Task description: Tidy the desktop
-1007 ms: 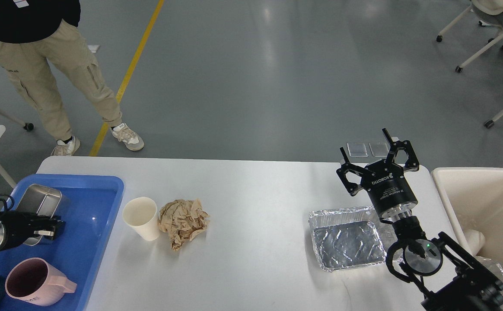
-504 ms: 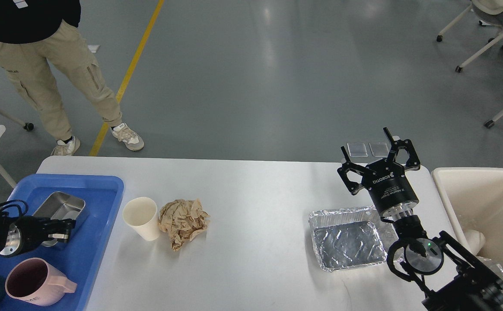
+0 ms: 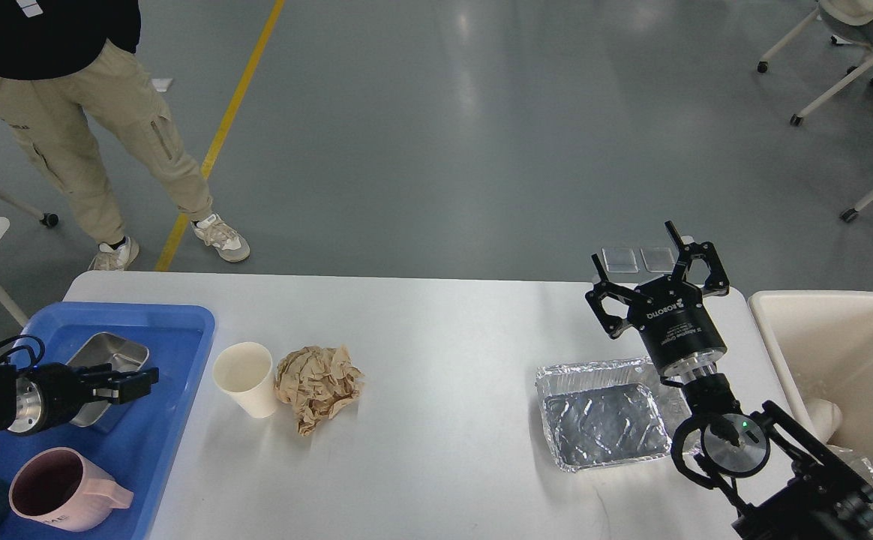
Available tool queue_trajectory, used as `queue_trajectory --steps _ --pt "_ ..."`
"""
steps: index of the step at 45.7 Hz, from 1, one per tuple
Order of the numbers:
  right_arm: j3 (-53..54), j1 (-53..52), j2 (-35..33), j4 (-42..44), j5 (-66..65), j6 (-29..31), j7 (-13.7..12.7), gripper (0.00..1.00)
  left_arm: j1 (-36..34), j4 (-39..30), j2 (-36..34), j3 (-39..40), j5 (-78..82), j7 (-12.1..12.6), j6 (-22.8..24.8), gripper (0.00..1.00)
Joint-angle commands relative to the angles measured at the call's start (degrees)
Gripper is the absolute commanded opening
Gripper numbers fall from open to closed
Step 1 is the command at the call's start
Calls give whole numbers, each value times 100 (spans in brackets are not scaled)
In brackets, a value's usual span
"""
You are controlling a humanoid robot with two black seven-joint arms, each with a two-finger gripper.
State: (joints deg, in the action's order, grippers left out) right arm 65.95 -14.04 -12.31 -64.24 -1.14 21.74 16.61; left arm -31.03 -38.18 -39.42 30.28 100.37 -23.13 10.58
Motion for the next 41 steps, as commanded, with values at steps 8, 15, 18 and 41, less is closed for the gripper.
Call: queue_trajectory --steps 8,15,18,41 --pt "-3 -38 -17 26 0 -3 0 100 -132 -366 -39 118 -1571 -438 260 96" --pt "-3 -38 -44 26 0 -12 0 100 -132 -585 -109 469 -2881 -640 287 97" --pt "-3 -38 -61 26 0 -12 0 100 -97 -805 -153 645 -3285 -666 313 97" --pt "-30 -11 -184 17 -27 -3 0 100 948 -1780 -276 3685 -5088 -649 1543 97"
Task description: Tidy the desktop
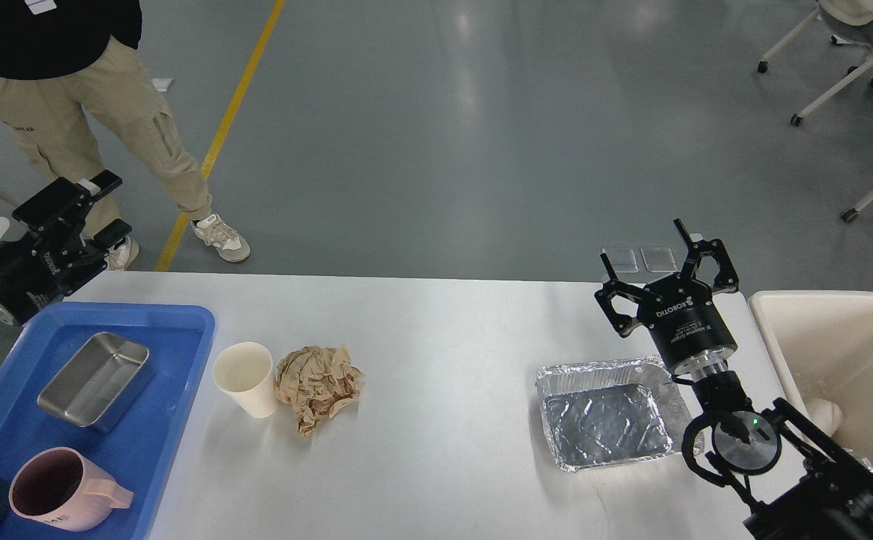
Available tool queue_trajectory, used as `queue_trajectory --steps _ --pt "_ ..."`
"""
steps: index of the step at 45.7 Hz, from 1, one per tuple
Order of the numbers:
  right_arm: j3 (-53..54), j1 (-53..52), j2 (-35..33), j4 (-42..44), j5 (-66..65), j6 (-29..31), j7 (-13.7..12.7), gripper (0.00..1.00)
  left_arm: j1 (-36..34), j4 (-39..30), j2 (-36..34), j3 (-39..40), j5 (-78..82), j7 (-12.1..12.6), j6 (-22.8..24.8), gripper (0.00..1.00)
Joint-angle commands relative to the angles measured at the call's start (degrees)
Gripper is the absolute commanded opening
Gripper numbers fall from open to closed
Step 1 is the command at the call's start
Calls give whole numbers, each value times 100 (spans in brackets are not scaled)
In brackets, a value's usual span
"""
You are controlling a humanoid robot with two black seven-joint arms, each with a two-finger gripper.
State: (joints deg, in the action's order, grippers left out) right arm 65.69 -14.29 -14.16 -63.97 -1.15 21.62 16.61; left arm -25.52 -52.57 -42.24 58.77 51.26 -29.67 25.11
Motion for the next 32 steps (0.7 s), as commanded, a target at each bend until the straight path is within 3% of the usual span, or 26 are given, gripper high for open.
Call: queue_trajectory --steps 1,9,21,32 --pt "-3 14 1 -10 -26 9 0 100 512 -429 5 986 -221 5 126 97" --pt "-12 5 37 -1 -114 0 0 100 1075 -641 154 1953 -433 14 548 97" --pt "-12 14 10 -10 -149 0 0 100 1857 -658 602 3201 -494 49 601 97" --pt "-3 31 10 -19 -149 0 0 100 2007 -526 761 3272 -520 84 188 97"
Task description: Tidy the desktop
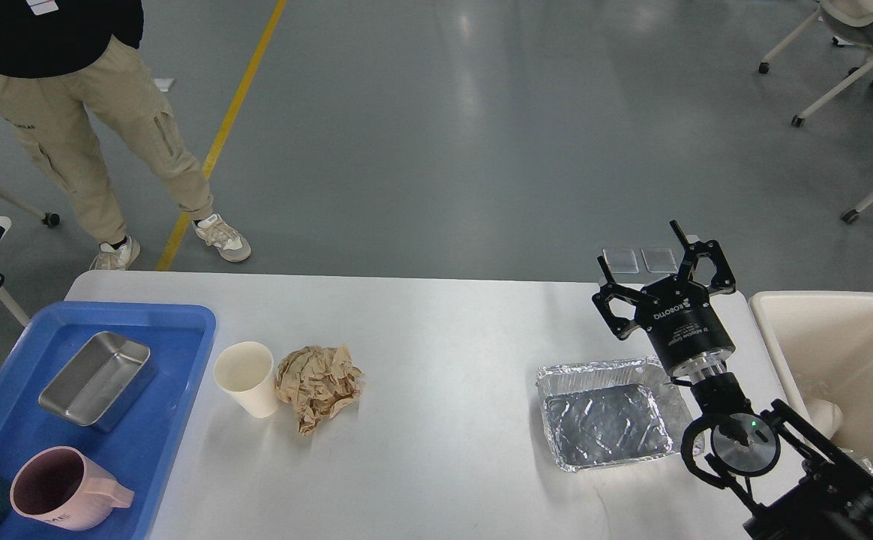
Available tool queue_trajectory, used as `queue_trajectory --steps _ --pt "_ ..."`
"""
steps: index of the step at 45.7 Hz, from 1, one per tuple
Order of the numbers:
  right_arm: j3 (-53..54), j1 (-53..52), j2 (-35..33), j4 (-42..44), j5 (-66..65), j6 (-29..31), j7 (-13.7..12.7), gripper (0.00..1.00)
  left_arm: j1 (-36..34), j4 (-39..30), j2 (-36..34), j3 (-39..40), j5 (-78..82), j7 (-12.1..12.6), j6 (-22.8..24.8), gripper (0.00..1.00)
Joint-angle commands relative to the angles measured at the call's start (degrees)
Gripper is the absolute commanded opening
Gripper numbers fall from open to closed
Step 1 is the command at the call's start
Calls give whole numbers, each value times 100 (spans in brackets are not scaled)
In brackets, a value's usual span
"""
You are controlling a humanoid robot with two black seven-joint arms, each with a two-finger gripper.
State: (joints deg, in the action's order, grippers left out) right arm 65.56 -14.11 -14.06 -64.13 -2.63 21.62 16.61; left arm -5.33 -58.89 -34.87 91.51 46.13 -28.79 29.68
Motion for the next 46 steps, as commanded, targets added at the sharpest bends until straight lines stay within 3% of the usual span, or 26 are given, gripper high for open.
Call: queue_trajectory --steps 1,8,16,20,28,31,35,46 --pt "9 14 9 -3 0 0 0 100 -20 114 33 -2 -16 -30 -348 97" --pt "0 23 62 -12 0 9 0 100 -38 422 322 -19 -464 -57 -384 97" --pt "0 32 53 -21 0 18 0 100 -38 527 463 -37 -693 206 -463 97" --pt "0 32 53 -21 0 18 0 100 -29 527 490 -37 -763 671 -445 97" --pt "-8 14 53 -21 0 0 0 100 -73 571 595 -10 -1272 2121 -384 97" --pt "-8 -4 27 -12 0 -9 0 100 -73 571 613 -37 -1598 2482 -340 97" --pt "-8 -30 -9 -3 0 -17 -9 100 -82 624 657 -45 -1695 2632 -191 97" --pt "-105 -91 -26 23 0 -26 -9 100 -618 1186 666 -625 -1695 2668 20 97"
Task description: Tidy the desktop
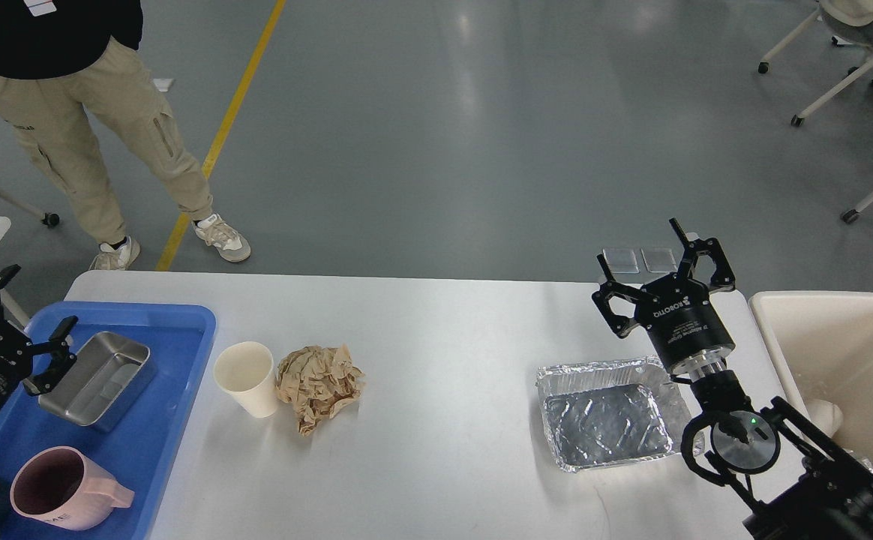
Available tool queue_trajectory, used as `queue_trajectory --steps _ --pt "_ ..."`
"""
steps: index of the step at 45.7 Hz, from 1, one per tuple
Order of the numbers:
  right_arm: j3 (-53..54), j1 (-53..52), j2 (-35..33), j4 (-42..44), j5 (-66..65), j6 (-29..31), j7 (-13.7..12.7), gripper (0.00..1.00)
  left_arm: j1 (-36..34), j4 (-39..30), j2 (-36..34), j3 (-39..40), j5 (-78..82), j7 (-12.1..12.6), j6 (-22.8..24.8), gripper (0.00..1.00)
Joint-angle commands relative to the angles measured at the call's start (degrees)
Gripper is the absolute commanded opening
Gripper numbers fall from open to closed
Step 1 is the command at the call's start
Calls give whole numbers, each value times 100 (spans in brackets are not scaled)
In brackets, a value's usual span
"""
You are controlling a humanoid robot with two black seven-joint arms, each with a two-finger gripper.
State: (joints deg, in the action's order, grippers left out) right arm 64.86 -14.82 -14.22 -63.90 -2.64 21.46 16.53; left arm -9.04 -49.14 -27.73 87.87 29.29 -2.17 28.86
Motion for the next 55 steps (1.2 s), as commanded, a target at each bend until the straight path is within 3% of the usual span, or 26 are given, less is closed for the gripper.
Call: queue_trajectory --steps 1,4,8,12,36,55 --pt "-35 -21 -11 -8 0 -19 0 100 -282 221 -57 -288 -11 14 128 97" --pt "-26 -12 -28 -26 9 -45 0 100 -300 221 -75 -341 -55 128 172 97" --pt "-26 -12 -98 -26 18 -63 0 100 -318 230 -49 -323 -90 506 207 97" --pt "-35 -12 -107 -26 9 -80 0 100 -318 230 -48 -270 -265 638 216 97" --pt "-9 -74 -178 27 0 -344 79 100 -265 195 13 -315 -934 647 330 97" --pt "202 -38 -151 80 -281 -362 175 100 -274 116 -75 -244 -943 647 796 97"
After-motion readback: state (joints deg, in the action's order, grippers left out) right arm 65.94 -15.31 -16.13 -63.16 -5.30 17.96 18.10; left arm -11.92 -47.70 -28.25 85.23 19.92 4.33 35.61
